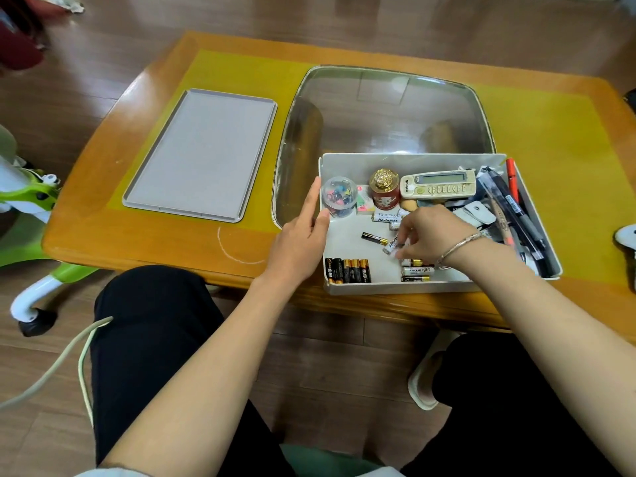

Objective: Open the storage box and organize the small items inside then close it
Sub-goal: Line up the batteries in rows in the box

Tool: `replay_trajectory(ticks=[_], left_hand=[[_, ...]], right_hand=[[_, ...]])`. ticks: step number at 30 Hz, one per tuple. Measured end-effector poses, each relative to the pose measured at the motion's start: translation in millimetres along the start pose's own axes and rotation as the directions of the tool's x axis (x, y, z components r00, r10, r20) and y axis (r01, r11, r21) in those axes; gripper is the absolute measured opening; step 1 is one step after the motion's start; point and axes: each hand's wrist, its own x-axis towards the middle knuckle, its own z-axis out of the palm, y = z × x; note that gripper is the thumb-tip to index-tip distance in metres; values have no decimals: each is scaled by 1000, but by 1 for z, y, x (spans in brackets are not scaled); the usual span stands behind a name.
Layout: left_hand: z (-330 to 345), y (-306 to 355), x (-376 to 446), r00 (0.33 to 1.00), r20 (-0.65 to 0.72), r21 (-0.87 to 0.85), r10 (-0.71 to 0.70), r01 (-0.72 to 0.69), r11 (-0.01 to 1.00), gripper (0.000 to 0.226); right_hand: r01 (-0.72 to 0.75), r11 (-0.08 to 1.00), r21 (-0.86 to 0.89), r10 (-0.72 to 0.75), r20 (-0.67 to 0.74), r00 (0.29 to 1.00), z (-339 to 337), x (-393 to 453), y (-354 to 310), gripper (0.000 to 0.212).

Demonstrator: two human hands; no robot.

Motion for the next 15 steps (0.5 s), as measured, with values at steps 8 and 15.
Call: replay_trajectory(ticks=[8, 15], left_hand=[[1, -1, -1, 1000, 1, -31, -8, 8, 999, 53], [1, -2, 0, 1000, -23, -17, -8, 7, 1000, 52]], right_hand=[[98, 971, -219, -48, 221, 974, 14, -3, 10, 24], [196, 960, -201, -153, 210, 966, 13, -3, 9, 3]])
